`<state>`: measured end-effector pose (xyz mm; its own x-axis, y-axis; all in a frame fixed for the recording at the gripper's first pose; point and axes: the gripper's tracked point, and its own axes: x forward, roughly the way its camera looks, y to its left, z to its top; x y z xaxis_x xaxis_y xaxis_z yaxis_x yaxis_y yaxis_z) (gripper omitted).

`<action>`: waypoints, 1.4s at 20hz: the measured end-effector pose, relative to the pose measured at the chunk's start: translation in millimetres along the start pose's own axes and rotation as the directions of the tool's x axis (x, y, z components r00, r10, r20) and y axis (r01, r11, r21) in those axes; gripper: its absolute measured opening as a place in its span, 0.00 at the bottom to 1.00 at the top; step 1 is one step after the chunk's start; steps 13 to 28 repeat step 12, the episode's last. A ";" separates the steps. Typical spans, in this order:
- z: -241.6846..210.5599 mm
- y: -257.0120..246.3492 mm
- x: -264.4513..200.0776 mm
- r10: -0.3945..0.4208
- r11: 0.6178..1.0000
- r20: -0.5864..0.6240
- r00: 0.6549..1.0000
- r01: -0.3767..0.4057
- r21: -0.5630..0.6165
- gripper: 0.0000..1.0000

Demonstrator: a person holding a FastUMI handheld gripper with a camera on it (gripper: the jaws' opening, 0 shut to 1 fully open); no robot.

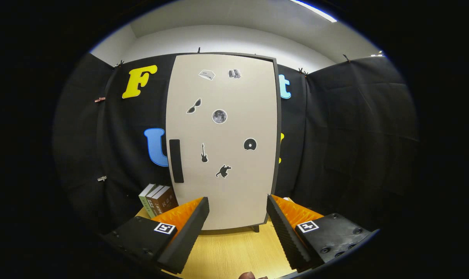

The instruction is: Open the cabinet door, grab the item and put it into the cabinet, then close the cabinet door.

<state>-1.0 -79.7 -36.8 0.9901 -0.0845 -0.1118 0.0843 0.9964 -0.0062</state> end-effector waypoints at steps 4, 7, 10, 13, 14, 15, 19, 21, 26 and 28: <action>0.1 -1.6 0.5 -0.004 1.000 0.002 1.000 0.004 -0.005 0.98; -0.3 -3.4 9.3 -0.006 1.000 0.003 1.000 0.006 -0.004 0.98; -0.4 -3.7 8.9 -0.006 1.000 0.004 1.000 0.006 -0.007 0.98; 0.3 -4.3 9.6 -0.009 1.000 0.007 1.000 0.009 -0.007 0.97; 0.3 -4.3 9.6 -0.009 1.000 0.007 1.000 0.009 -0.007 0.97; 0.3 -4.3 9.6 -0.009 1.000 0.007 1.000 0.009 -0.007 0.97; 0.3 -4.3 9.6 -0.009 1.000 0.007 1.000 0.009 -0.007 0.97; 0.3 -4.3 9.6 -0.009 1.000 0.007 1.000 0.009 -0.007 0.97; 0.3 -4.3 9.6 -0.009 1.000 0.007 1.000 0.009 -0.007 0.97; 0.3 -4.3 9.6 -0.009 1.000 0.007 1.000 0.009 -0.007 0.97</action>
